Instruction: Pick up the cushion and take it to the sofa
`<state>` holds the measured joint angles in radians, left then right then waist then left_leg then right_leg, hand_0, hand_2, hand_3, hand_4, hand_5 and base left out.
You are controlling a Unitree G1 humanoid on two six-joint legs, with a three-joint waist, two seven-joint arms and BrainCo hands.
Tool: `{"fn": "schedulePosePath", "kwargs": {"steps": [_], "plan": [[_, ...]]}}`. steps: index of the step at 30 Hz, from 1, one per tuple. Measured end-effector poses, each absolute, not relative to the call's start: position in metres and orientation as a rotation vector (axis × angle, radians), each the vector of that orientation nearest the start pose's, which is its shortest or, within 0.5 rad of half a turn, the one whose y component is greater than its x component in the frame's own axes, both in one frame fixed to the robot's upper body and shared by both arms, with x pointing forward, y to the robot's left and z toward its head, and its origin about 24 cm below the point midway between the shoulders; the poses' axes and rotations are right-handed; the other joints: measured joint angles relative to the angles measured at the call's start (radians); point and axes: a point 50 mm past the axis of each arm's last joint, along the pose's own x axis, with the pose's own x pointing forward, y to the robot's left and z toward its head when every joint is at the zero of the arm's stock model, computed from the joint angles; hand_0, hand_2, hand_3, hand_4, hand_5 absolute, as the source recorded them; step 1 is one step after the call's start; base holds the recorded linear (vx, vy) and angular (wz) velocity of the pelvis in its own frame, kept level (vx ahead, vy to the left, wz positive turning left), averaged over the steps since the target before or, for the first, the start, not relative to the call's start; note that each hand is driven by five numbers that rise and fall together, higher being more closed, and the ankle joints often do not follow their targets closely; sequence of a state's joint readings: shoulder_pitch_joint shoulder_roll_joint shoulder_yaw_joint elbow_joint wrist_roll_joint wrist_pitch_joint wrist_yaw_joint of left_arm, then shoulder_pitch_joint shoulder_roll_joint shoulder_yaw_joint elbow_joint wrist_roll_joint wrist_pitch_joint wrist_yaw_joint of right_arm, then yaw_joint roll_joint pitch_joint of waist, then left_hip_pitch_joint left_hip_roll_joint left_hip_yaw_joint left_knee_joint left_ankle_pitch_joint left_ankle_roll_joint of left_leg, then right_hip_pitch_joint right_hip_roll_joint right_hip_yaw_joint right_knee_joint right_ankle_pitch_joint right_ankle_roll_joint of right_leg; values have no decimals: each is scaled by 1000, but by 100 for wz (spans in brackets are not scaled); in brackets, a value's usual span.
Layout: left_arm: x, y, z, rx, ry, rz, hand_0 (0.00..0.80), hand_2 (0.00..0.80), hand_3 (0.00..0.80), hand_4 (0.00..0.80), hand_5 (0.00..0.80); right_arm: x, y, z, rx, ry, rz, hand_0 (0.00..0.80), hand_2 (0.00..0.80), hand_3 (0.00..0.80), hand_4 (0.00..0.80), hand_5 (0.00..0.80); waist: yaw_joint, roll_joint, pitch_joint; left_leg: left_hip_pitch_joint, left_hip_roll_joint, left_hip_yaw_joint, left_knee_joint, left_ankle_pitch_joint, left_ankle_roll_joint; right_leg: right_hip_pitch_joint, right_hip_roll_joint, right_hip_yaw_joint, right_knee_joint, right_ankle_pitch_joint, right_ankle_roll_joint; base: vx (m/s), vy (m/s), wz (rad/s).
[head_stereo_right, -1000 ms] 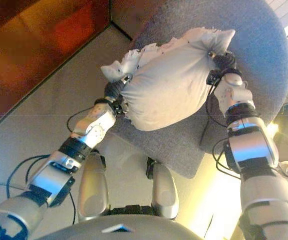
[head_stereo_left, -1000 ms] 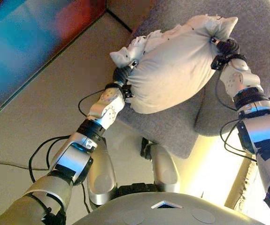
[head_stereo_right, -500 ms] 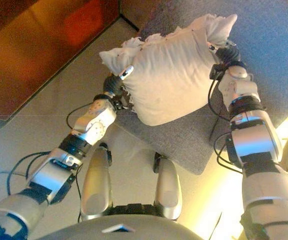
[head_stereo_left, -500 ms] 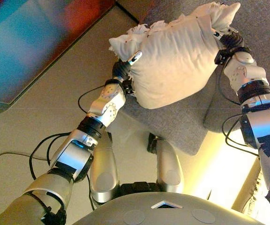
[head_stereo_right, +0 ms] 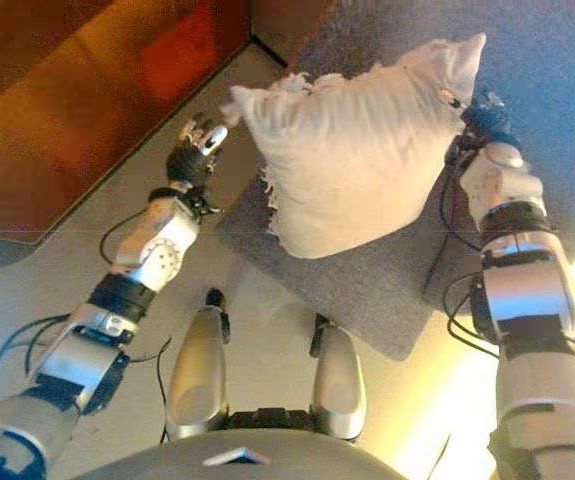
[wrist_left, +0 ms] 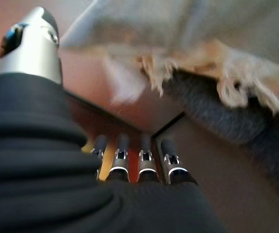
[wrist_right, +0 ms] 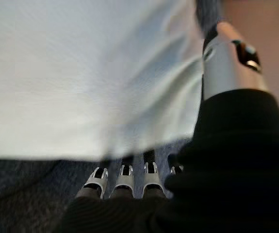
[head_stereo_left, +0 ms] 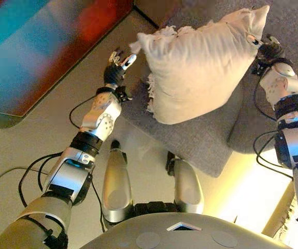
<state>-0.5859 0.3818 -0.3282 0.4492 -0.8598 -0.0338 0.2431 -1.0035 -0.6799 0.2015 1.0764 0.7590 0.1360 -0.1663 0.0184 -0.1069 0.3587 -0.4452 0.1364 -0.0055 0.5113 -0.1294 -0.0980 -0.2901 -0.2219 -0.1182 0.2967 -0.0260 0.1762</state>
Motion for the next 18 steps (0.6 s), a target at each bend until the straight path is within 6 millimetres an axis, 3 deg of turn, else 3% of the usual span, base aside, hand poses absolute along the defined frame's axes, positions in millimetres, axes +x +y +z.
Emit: {"fn": "schedulePosePath", "kwargs": {"steps": [6,12,15,18], "plan": [[336,174,75,-363,81,-38,0,0,0,0,0,365,-342,191,225,-33,-501,0,0,0,0,0,-2,13,-29,76,3,19,-53,0,0,116,9,-2,-129,27,6,45,56,4],[313,175,53,-376,144,-102,0,0,0,0,0,344,-364,168,219,-2,-579,0,0,0,0,0,-2,8,-104,143,15,63,-92,-4,-5,200,13,-5,-203,34,6,56,68,2],[302,175,43,-390,175,-132,0,0,0,0,0,335,-364,151,190,27,-546,0,0,0,0,0,-3,5,-143,168,20,85,-112,-7,-8,225,16,-3,-236,45,3,39,136,-7],[288,179,33,-410,201,-132,0,0,0,0,0,327,-347,136,152,19,-423,0,0,0,0,0,-5,1,-165,208,19,108,-138,-7,-9,256,17,6,-269,58,3,-15,121,-15]]}}
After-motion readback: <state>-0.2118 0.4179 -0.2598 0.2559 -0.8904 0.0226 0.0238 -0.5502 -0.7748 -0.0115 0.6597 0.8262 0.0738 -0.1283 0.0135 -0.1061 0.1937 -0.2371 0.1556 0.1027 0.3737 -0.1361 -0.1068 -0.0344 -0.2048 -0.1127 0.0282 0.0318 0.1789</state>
